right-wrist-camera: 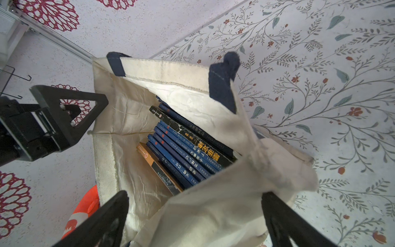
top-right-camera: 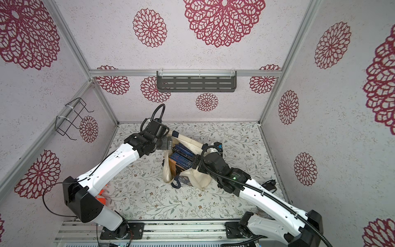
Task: Take out the books from the canvas bag
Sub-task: Adjust the canvas bag at the center of the board.
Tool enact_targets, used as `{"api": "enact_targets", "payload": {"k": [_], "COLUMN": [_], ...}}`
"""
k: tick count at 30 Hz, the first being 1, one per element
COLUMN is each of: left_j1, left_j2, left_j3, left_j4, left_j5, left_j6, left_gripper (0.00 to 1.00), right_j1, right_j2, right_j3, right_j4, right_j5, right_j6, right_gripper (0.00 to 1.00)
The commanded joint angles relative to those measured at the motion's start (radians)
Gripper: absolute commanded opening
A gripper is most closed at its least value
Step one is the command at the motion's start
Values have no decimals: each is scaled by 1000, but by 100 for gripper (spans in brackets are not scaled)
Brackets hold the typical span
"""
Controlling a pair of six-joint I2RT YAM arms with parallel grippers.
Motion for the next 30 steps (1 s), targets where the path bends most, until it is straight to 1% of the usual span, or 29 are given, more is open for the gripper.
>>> {"api": "enact_targets", "payload": {"k": [1,7,9,12,15,19,20,24,26,28,29,30], "left_j1": [10,28,30,31,32,35,36,36,35,35,36,36], "left_j2": [21,45,51,62,73,78,78,73,72,72,70,69], "left_j3": [28,14,13,10,9,5,1,-17,-21,-21,-22,-22], "left_j4": [1,21,23,29,32,30,31,39,41,36,34,33], "left_j5": [-23,-11,-15,-12,-10,0,0,3,3,5,2,1], "left_j6": [-4,-7,-1,3,5,3,1,-1,-5,-8,-9,-8], "left_gripper": [100,88,81,73,71,56,55,35,27,11,5,2], "right_j1": [6,5,5,4,4,4,6,7,8,10,12,16], "right_j2": [26,62,66,73,65,31,27,61,102,137,152,164], "right_j3": [5,12,16,12,25,54,62,133,185,225,239,250], "right_j4": [26,18,4,-12,-34,-68,-83,-195,-265,-306,-319,-330], "right_j5": [37,52,67,86,89,102,99,97,97,77,59,51], "right_j6": [29,29,22,27,32,53,65,130,163,189,201,215], "right_gripper": [99,99,99,99,99,99,99,99,99,99,99,99]}}
